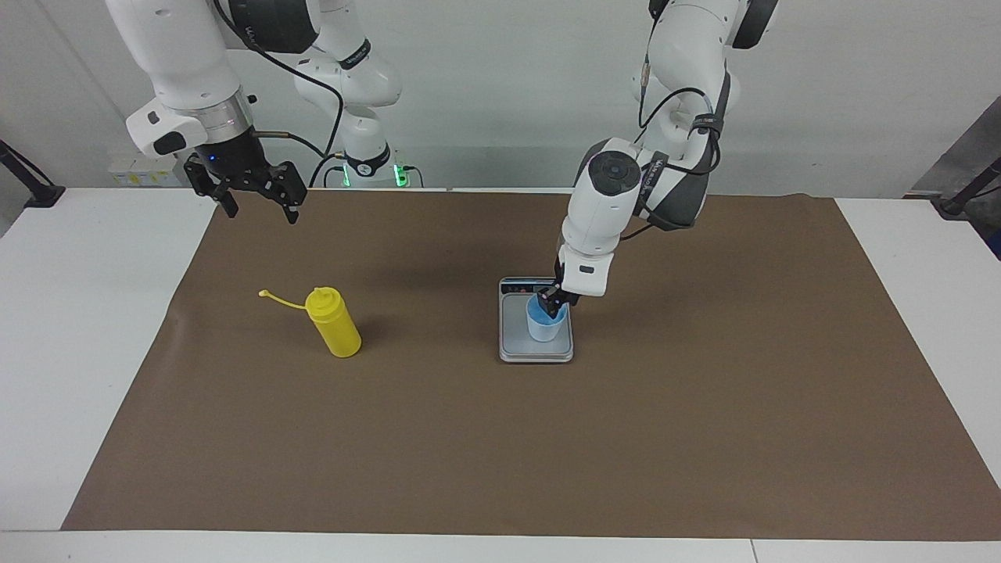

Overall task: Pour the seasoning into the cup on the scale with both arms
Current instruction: 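Lower the cup onto the scale and open the left gripper, then withdraw the left gripper from the cup back toward its rest spot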

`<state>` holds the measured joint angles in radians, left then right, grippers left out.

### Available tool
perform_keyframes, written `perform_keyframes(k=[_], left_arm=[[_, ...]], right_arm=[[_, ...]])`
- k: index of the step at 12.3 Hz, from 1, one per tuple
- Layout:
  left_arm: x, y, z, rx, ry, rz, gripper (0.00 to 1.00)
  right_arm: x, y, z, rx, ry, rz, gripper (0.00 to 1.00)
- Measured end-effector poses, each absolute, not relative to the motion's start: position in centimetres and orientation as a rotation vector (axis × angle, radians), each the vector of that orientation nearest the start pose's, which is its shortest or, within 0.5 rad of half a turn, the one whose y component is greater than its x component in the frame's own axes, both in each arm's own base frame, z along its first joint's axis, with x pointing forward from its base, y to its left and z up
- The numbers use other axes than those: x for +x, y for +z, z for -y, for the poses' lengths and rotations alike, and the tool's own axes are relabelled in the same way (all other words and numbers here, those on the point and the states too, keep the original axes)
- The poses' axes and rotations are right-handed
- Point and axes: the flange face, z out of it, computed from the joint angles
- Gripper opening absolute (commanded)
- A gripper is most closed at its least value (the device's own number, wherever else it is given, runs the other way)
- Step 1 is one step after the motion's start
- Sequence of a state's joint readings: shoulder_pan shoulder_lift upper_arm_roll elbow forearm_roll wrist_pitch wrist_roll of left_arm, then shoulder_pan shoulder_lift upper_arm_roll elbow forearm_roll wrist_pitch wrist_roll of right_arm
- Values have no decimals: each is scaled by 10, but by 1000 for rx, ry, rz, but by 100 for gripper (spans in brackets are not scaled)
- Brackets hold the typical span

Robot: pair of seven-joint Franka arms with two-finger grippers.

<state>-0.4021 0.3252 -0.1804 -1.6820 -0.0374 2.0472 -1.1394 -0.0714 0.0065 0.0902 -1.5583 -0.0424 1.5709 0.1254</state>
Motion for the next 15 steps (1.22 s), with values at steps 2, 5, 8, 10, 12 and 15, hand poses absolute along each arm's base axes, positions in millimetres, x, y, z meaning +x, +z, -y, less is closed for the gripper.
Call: perform_keyframes(k=[2,5,8,10,12,15], left_arm=[[564,435,335,-3079,68,976,53],[588,464,294,-3039,88,1052,53],[604,490,245,-3027,152,976,53],[613,511,204,-3043,207,852,53],[619,526,164,-3066,256,725,53],[620,529,117,-3096,348,508,53]], right_arm=[[557,627,-6,-3178,-15,-170,100],[557,627,-4,-3178,-15,-175,100],[557,627,5,-3177,-14,-200,100],[556,625,18,-3176,-6,-218,100],[555,617,25,-3179,19,-174,100],[549,594,34,-3174,-22,-46,100]])
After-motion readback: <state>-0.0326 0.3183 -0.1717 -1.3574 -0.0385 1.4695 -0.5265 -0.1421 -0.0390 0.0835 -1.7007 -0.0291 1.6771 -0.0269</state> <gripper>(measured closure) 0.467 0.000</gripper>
